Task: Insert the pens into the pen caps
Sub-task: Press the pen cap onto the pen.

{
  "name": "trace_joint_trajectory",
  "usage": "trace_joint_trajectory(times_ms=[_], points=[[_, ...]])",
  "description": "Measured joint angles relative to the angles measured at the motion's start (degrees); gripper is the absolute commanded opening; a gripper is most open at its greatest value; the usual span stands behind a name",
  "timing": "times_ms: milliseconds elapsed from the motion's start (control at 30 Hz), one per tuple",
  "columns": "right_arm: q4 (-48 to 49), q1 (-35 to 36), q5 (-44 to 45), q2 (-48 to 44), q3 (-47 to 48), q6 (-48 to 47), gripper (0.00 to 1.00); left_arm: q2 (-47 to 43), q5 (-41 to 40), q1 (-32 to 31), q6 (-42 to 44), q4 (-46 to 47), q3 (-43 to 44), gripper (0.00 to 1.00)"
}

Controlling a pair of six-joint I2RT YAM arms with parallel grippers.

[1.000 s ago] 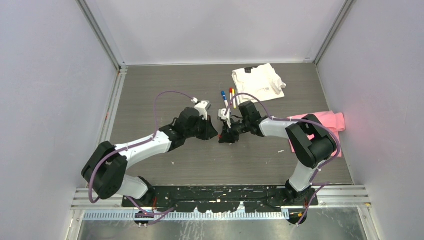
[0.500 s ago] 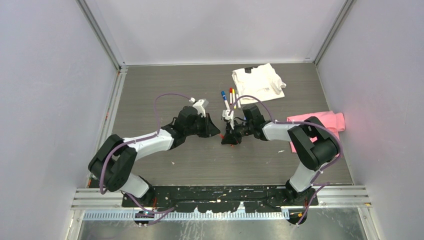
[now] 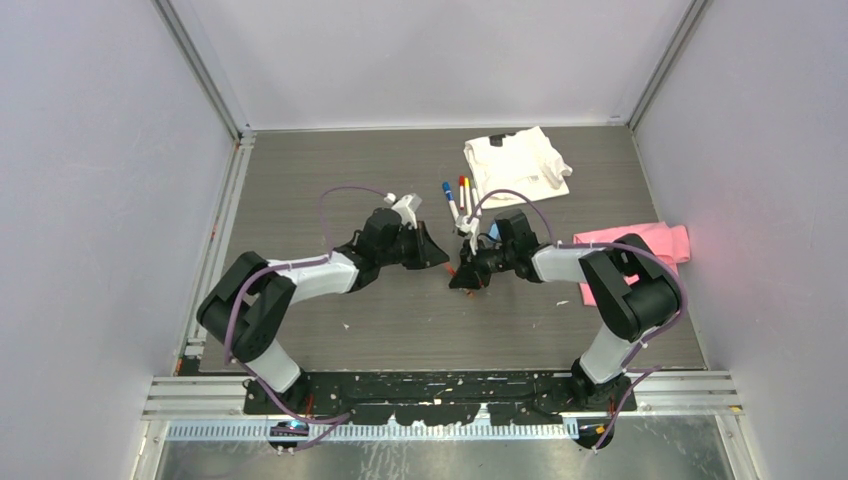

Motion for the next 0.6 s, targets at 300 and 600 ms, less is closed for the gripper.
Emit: trace_joint_trajectory(times_ms=[300, 600], points=[[-7.72, 1.25, -2.01, -0.02, 4.81, -10.12, 0.01, -5.62, 4.20, 5.79, -10.56, 3.32, -7.15, 0.24], [-7.89, 0.79, -4.63, -1.73, 6.95, -13.60, 0.01, -9.60, 6.58, 9.53, -14.12, 1.01, -8.50, 0.48]])
